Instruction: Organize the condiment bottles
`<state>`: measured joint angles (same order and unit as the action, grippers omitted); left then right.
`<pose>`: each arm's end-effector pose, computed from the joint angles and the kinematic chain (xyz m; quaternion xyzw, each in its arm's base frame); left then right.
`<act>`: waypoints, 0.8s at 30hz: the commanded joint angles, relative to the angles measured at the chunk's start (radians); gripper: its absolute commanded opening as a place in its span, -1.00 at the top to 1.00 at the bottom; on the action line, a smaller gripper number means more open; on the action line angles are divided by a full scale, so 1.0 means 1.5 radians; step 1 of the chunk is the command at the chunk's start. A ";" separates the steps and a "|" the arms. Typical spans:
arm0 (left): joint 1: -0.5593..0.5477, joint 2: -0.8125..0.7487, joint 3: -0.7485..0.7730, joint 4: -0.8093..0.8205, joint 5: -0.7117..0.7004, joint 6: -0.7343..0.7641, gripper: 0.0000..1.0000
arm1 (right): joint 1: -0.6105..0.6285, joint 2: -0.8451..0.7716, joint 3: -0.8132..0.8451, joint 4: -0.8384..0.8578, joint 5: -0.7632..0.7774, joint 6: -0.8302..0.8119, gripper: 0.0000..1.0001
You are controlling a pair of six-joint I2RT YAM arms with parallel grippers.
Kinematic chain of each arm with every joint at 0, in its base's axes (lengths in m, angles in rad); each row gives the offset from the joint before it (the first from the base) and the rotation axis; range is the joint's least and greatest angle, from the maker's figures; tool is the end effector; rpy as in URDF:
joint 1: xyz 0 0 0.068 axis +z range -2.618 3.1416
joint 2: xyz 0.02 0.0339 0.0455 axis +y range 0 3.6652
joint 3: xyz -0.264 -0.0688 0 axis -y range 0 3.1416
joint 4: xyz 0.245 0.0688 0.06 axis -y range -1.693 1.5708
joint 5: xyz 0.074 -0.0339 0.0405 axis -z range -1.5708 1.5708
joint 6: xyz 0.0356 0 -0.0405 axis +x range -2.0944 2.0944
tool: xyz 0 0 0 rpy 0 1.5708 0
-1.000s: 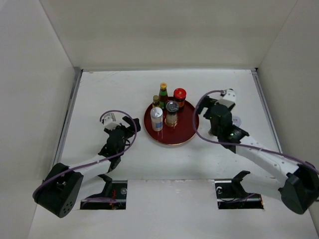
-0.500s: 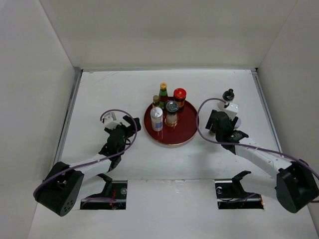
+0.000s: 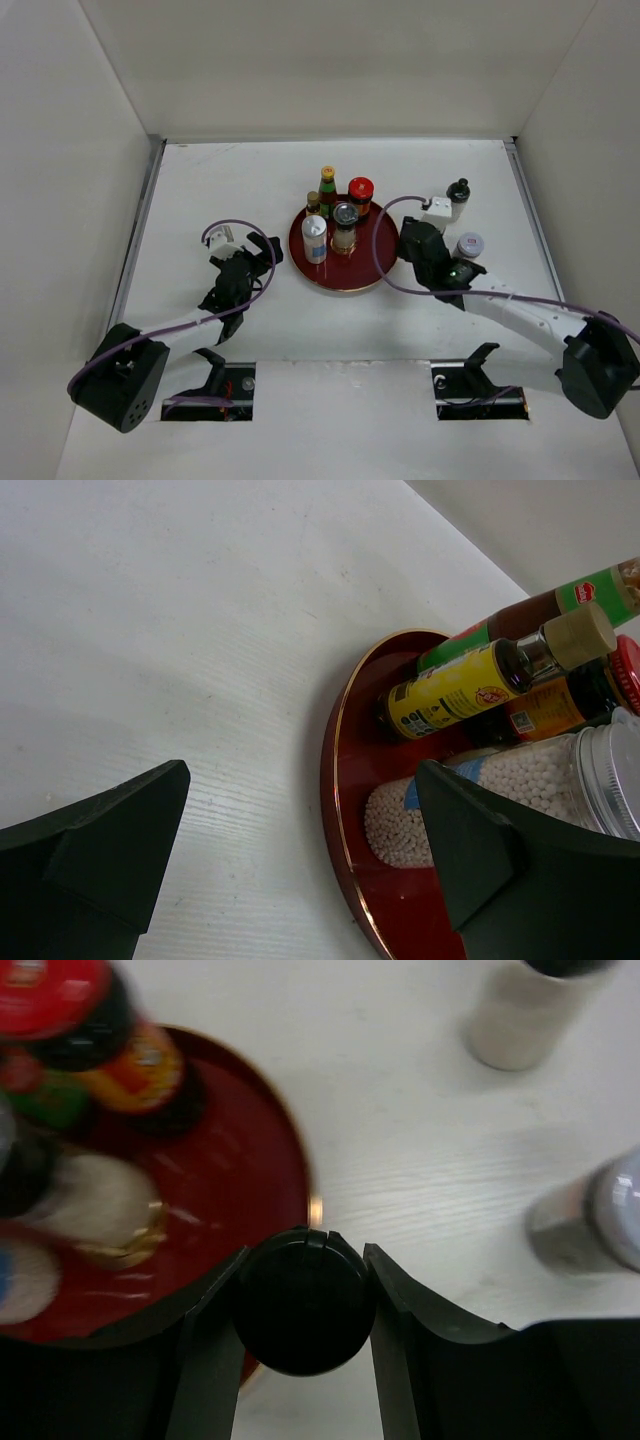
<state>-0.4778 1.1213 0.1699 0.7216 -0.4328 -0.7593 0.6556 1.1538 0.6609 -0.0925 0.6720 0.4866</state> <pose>0.1844 -0.0787 0.1624 -0.2395 0.7390 -0.2148 0.5920 0.2055 0.1301 0.2355 0.0852 0.8420 -0.0030 0.5327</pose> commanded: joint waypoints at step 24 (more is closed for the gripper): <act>0.006 -0.005 0.019 0.028 0.003 -0.007 -1.00 | 0.209 0.273 0.181 0.130 -0.071 0.021 -0.53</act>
<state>-0.4770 1.1210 0.1699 0.7219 -0.4335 -0.7601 0.9573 1.6047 0.9005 0.0734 0.5613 0.5144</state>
